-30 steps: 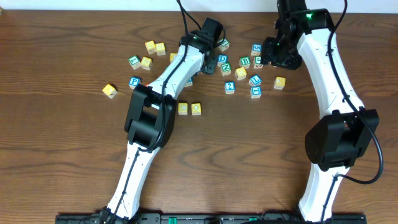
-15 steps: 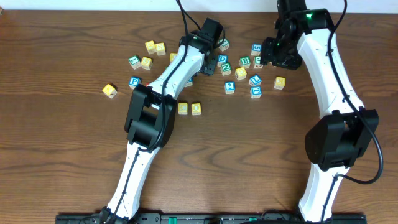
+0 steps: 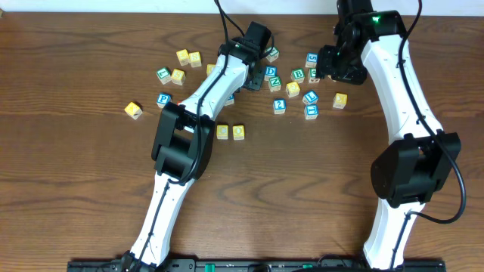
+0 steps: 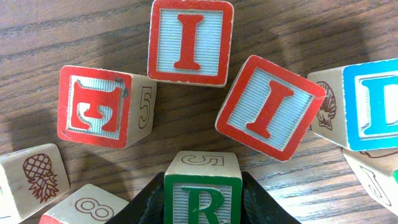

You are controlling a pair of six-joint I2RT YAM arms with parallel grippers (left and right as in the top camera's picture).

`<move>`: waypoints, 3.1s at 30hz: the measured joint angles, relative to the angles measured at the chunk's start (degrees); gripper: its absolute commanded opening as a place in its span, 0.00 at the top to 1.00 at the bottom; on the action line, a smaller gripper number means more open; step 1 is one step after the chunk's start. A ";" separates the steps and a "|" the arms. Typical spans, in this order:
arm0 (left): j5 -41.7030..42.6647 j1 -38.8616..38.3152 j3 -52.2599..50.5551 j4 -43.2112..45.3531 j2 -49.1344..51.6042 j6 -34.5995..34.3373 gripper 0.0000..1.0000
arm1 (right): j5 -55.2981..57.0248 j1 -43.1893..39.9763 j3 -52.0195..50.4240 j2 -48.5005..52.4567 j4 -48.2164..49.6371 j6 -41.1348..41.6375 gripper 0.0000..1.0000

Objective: Spell out CORL

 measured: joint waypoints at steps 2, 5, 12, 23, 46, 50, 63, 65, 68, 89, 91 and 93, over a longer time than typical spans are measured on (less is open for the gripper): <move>0.00 0.00 0.00 -0.22 -0.07 -0.02 0.68 | 0.00 0.00 0.00 0.00 0.00 0.00 0.35; 0.13 0.00 0.00 -2.40 -0.98 -0.46 0.69 | 0.15 0.00 0.00 0.00 0.02 -0.02 0.34; 2.23 -0.26 -0.04 -14.67 -11.96 -9.77 0.72 | 0.68 0.00 0.00 0.00 0.04 -0.02 0.32; 3.41 -10.45 -6.38 -24.59 -18.69 -26.51 0.74 | 1.27 0.00 0.00 0.00 0.66 -0.02 0.29; 2.45 -10.16 -27.02 -5.57 -17.88 -33.11 0.72 | 1.29 0.00 0.00 0.00 0.66 0.07 0.27; 2.45 -10.16 -27.02 -5.57 -17.88 -33.29 0.64 | 1.29 0.00 0.00 0.00 0.68 0.09 0.27; 2.45 -10.12 -27.02 -5.60 -17.88 -31.93 0.64 | 1.29 0.00 0.00 0.00 0.72 0.09 0.26; 2.47 -9.84 -26.45 -5.90 -17.88 -29.94 0.63 | 1.29 0.00 0.00 0.00 0.90 0.09 0.26; 2.45 -8.44 -25.31 -5.64 -19.76 -27.87 0.63 | 1.31 0.00 0.00 0.00 0.98 0.09 0.26; 1.01 24.06 -22.69 -15.28 -46.97 -22.47 0.62 | 0.94 2.27 -0.02 12.61 3.78 -21.81 0.36; 1.01 24.39 -22.71 -15.37 -46.97 -22.47 0.62 | 1.25 2.27 -0.02 14.40 4.76 -22.67 0.37; 1.01 24.39 -22.71 -15.37 -46.97 -22.47 0.62 | 1.29 2.27 -0.02 16.31 5.64 -23.45 0.40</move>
